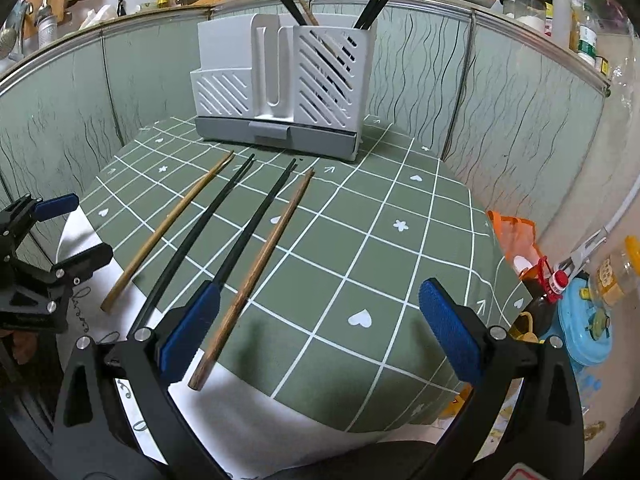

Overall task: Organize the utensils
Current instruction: 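Close the left tool on a wooden chopstick while the right tool grasps another wooden chopstick, then lift both wooden chopsticks and carry them up over the white holder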

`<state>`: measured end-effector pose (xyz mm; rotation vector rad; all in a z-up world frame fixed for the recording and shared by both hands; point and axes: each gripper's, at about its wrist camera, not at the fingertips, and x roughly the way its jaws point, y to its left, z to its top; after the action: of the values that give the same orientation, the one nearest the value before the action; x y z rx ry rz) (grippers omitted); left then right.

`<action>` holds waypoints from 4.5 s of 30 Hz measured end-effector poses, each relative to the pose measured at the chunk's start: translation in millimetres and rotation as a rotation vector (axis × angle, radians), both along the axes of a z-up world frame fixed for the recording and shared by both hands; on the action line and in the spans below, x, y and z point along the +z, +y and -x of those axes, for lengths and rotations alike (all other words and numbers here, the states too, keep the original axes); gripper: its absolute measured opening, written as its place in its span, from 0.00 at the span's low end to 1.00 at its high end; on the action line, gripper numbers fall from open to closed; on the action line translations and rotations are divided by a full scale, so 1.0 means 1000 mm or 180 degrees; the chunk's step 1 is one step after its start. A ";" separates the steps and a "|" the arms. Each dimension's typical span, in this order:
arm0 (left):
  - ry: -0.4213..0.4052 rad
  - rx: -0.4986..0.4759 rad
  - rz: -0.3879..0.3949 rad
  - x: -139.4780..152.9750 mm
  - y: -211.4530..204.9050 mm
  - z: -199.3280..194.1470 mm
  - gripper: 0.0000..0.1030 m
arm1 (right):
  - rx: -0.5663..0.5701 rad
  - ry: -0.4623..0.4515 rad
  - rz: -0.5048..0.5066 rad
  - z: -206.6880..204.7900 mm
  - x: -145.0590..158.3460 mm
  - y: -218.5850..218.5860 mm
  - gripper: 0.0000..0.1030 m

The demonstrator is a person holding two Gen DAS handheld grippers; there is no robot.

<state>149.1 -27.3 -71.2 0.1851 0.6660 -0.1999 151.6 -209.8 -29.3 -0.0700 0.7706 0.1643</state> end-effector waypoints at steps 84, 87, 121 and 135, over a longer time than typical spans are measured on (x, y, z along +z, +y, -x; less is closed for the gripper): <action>0.0150 -0.0074 0.0378 0.087 0.017 0.000 0.08 | -0.0089 -0.0037 -0.0251 0.010 0.060 -0.010 0.07; 0.0112 -0.0059 0.0432 0.096 0.022 -0.002 0.08 | -0.0090 -0.0103 -0.0379 0.007 0.075 -0.017 0.07; -0.0071 -0.0493 0.0531 0.180 0.013 -0.034 0.08 | 0.0065 -0.0490 -0.0564 -0.023 0.165 -0.044 0.06; -0.0217 -0.0922 0.0683 0.228 -0.008 -0.063 0.08 | 0.0207 -0.0632 -0.0614 -0.055 0.215 -0.046 0.06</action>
<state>211.7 -35.6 156.6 0.0808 0.5438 -0.5385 206.8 -255.7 185.8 0.0710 0.5518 0.2883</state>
